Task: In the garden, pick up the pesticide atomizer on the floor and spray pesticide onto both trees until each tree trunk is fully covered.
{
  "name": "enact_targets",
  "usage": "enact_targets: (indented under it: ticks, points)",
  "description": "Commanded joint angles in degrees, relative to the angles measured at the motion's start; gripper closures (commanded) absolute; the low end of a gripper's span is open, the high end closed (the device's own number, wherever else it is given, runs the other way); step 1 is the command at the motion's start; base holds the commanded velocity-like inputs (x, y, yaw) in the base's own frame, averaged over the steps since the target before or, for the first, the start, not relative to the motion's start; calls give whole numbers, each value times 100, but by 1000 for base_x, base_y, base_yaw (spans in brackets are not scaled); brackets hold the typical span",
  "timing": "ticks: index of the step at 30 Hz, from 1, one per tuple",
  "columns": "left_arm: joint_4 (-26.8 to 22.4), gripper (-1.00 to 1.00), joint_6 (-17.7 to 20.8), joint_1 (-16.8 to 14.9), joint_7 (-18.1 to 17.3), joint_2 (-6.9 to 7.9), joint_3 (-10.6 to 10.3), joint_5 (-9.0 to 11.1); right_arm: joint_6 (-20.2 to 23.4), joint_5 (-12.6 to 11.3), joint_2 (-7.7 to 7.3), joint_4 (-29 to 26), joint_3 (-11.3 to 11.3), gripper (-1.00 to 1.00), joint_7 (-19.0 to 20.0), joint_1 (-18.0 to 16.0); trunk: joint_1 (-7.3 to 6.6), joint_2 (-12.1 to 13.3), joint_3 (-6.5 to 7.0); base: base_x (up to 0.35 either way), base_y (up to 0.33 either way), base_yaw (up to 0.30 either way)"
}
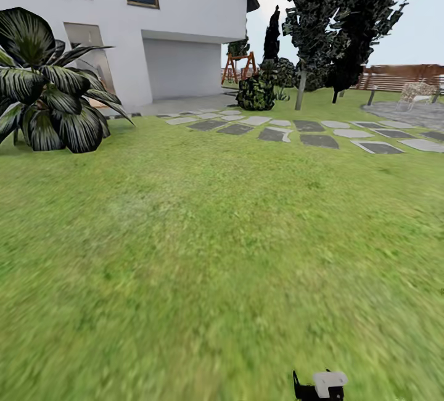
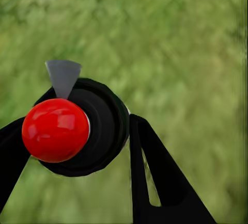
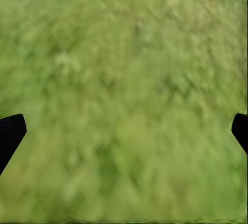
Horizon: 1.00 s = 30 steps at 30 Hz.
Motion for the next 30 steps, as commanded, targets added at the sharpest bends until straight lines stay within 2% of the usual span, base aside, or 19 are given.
enact_targets:
  ticks: [1, 30]
  points:
    - [21, 100, -25, -8, -62, 0, 43, 37, -11, -28, 1, 4, 48, -100, -27, -4, -1, -2, -7, 0, 0, -285]
    - [22, 100, -25, -9, -62, 1, 43, 37, -11, -28, 27, 4, 42, -100, -27, -4, -1, -2, -71, 0, 0, -285]
